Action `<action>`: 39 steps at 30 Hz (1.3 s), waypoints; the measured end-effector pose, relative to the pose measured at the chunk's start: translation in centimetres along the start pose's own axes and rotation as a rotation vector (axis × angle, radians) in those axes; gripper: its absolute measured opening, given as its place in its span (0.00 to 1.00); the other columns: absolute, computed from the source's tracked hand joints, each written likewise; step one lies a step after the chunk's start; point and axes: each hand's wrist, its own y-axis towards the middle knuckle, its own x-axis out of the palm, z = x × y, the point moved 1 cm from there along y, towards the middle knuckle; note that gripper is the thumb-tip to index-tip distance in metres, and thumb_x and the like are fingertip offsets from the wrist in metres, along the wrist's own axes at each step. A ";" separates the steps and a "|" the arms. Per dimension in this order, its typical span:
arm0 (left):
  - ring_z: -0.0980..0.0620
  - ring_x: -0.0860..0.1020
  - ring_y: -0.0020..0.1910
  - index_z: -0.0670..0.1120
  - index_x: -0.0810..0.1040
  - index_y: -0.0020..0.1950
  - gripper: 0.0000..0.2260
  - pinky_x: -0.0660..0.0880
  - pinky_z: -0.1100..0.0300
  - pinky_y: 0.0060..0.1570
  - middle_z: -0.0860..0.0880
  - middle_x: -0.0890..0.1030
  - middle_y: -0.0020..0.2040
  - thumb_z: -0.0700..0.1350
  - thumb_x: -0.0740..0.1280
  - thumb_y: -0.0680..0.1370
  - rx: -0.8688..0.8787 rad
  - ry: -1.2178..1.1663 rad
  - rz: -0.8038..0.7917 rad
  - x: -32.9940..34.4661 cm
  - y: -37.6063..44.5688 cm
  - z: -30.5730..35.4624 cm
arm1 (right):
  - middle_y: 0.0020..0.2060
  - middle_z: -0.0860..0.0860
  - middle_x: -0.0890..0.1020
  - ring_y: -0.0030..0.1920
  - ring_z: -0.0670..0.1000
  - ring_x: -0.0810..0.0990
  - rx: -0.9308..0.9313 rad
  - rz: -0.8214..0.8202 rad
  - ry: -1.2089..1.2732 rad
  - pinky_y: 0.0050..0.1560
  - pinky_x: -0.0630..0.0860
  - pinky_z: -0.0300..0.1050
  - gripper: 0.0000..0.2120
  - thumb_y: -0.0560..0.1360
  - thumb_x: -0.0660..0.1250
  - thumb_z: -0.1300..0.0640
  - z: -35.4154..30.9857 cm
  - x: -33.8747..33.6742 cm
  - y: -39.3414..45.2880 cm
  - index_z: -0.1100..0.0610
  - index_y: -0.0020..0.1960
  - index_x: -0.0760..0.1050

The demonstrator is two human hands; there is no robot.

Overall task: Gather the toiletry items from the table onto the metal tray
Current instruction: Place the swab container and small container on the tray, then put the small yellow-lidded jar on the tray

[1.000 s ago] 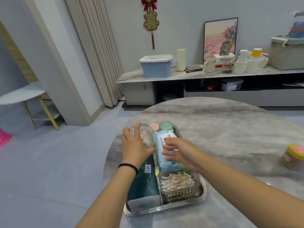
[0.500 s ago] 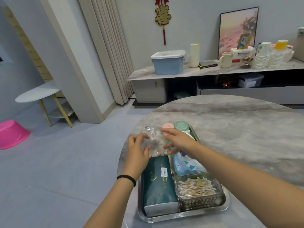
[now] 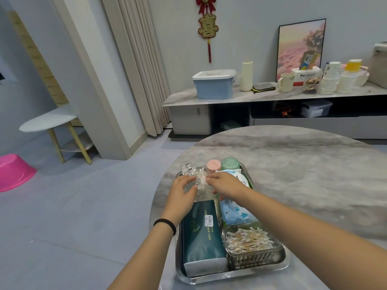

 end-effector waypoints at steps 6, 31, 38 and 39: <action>0.52 0.68 0.70 0.48 0.72 0.67 0.17 0.64 0.61 0.66 0.50 0.70 0.69 0.41 0.61 0.78 -0.004 0.031 -0.006 -0.4 -1.3 2.4 | 0.53 0.52 0.73 0.50 0.53 0.75 0.032 -0.024 0.032 0.32 0.72 0.38 0.20 0.79 0.57 0.56 0.0 -0.2 -1.9 0.58 0.70 0.67; 0.52 0.69 0.68 0.50 0.73 0.65 0.16 0.63 0.64 0.62 0.49 0.70 0.69 0.42 0.59 0.78 0.257 0.078 -0.404 21.2 -7.6 17.0 | 0.58 0.54 0.77 0.49 0.53 0.77 0.194 0.490 -0.115 0.52 0.73 0.45 0.20 0.76 0.63 0.55 16.1 -22.2 -16.2 0.57 0.67 0.70; 0.53 0.68 0.69 0.49 0.72 0.67 0.17 0.62 0.66 0.58 0.49 0.69 0.70 0.42 0.58 0.78 0.234 0.080 -0.544 29.4 -6.3 19.0 | 0.68 0.50 0.70 0.66 0.55 0.66 0.215 0.698 -0.703 0.64 0.64 0.47 0.23 0.75 0.62 0.55 20.0 -26.5 -15.5 0.51 0.69 0.67; 0.53 0.68 0.68 0.50 0.72 0.66 0.17 0.62 0.66 0.58 0.49 0.69 0.70 0.41 0.58 0.78 0.228 0.071 -0.560 30.6 -6.1 19.1 | 0.71 0.50 0.66 0.68 0.56 0.63 0.234 0.707 -0.751 0.65 0.62 0.47 0.24 0.74 0.62 0.55 20.7 -27.0 -15.2 0.49 0.70 0.65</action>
